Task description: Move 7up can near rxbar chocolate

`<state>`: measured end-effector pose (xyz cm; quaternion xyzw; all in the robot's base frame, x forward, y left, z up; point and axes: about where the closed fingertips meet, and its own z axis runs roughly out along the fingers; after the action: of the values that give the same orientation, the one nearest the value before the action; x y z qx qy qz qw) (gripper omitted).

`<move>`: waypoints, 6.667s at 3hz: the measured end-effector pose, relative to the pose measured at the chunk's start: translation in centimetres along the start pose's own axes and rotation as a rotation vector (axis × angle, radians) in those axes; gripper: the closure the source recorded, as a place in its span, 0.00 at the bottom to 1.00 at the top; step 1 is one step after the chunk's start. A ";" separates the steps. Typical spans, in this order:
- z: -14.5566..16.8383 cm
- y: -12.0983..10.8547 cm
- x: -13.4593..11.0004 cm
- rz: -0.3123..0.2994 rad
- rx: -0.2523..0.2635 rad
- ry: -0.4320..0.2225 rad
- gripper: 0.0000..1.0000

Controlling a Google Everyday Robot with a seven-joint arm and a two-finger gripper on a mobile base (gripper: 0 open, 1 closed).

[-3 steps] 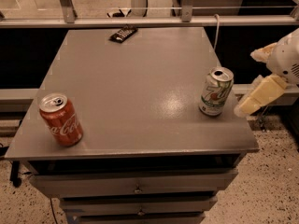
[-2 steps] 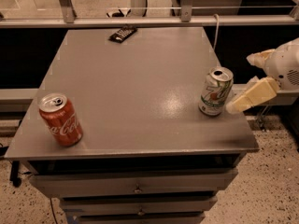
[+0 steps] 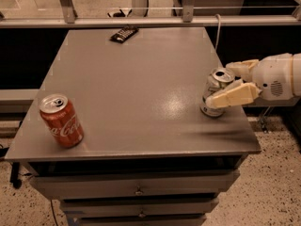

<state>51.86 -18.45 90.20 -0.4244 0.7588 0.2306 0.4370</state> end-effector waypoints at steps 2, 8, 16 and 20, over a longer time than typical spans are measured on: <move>1.0 -0.6 -0.7 -0.018 0.024 -0.103 0.64; 7.4 -10.5 -12.3 -0.122 0.095 -0.289 1.00; 24.4 -20.2 -31.0 -0.200 0.174 -0.465 1.00; 28.2 -19.7 -24.6 -0.148 0.086 -0.298 1.00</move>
Offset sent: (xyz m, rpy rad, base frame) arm 0.0213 0.0081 0.0030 0.0989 -0.1248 -0.0138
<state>88.10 2.28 97.32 -0.4211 0.6613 0.2254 0.5784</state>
